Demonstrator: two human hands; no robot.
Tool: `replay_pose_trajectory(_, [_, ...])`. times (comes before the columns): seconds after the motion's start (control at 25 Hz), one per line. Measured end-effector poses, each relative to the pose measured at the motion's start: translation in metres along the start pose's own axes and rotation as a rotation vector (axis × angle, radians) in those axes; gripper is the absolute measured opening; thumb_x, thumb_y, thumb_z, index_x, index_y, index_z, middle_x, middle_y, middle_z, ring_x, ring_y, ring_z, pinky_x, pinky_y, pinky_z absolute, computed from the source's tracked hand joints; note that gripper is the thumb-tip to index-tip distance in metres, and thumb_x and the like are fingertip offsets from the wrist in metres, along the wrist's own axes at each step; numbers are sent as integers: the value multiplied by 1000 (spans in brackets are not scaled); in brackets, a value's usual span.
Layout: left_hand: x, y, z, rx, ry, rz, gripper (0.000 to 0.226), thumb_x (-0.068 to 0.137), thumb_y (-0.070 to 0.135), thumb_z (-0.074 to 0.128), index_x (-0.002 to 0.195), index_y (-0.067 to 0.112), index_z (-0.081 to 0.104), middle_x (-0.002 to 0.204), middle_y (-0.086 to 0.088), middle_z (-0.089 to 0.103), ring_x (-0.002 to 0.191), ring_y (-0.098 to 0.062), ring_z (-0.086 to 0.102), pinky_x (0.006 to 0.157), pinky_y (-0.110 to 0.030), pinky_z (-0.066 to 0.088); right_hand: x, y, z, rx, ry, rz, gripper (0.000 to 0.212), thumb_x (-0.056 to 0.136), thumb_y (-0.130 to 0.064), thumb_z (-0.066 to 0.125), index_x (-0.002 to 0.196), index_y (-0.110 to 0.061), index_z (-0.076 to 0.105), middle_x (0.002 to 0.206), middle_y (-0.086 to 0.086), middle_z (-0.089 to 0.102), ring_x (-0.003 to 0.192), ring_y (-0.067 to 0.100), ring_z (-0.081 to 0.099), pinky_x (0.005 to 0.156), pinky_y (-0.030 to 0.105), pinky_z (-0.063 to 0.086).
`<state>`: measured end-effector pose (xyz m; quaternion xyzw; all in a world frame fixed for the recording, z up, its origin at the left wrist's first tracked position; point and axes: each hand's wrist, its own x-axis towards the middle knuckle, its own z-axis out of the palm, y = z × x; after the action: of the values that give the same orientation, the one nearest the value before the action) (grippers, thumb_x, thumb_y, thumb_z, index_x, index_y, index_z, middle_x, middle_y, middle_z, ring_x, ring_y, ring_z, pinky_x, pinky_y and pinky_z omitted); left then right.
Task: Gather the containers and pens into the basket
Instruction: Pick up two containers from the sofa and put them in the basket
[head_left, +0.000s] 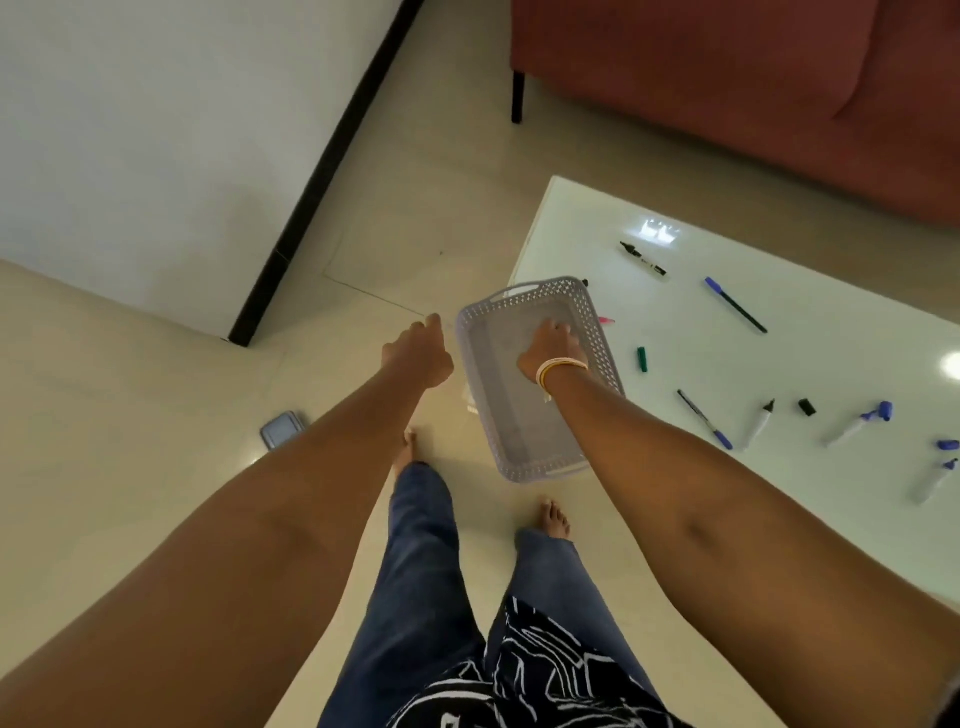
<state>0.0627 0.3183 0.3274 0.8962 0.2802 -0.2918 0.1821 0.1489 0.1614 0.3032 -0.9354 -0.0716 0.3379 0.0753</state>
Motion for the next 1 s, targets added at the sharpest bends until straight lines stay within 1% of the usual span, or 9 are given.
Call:
replay_pose_trajectory(0.08, [23,-27,-28,48,23,16,45,90,19,49,133,12,37,128,-13,53,118,-33,54,92,-43,44,16,-41,-7,-16,28,-30,62,89,-22,54,143,-5,29,146,17,36,137,33,36,105,47,41])
replay_pose_trajectory(0.16, [47,-59,-61,91,63,32,44,91,18,48,133,12,38,128,-13,52,117,-33,53,92,-44,44,33,-83,-14,-27,68,-71,54,89,-21,54,137,-5,36,140,17,42,132,34,41,102,46,43])
replay_pose_trajectory(0.28, [80,-97,-110,133,148,66,41,92,18,46,131,12,39,125,-13,52,111,-32,55,88,-44,43,52,-136,-26,17,95,-78,50,85,-18,55,131,-4,40,134,16,45,127,34,45,100,46,45])
replay_pose_trajectory(0.4, [107,-115,-150,158,168,57,36,92,19,45,127,11,40,123,-12,52,109,-33,55,81,-41,37,74,-177,-40,53,107,-83,52,83,-16,54,132,-3,40,134,17,45,127,34,45,101,46,45])
replay_pose_trajectory(0.44, [115,-117,-160,163,164,63,36,92,20,45,127,11,40,124,-12,52,110,-33,55,82,-41,36,82,-186,-43,54,105,-80,53,83,-17,54,132,-3,39,134,17,45,127,34,44,101,46,45])
replay_pose_trajectory(0.64, [177,-108,-213,217,140,64,42,94,25,46,133,12,37,133,-12,49,120,-33,51,95,-46,38,138,-217,-72,51,104,-56,51,83,-17,53,130,-3,40,133,18,45,126,36,45,101,46,44])
replay_pose_trajectory(0.76, [233,-85,-250,226,144,123,45,94,25,48,135,12,35,135,-11,48,122,-31,49,96,-48,39,188,-229,-108,32,97,-26,51,85,-19,53,132,-3,39,133,18,45,124,36,47,97,45,45])
replay_pose_trajectory(0.88, [293,-58,-295,223,184,162,44,91,20,50,132,14,35,130,-9,50,117,-28,51,91,-47,41,242,-243,-156,74,86,-4,50,85,-17,52,131,-3,39,132,19,46,124,37,47,97,44,44])
replay_pose_trajectory(1.0, [345,-23,-348,227,245,189,54,86,14,52,136,15,31,129,-8,49,119,-27,49,92,-46,41,293,-252,-212,107,97,-4,47,85,-13,51,129,-1,40,130,20,48,123,37,47,96,44,44])
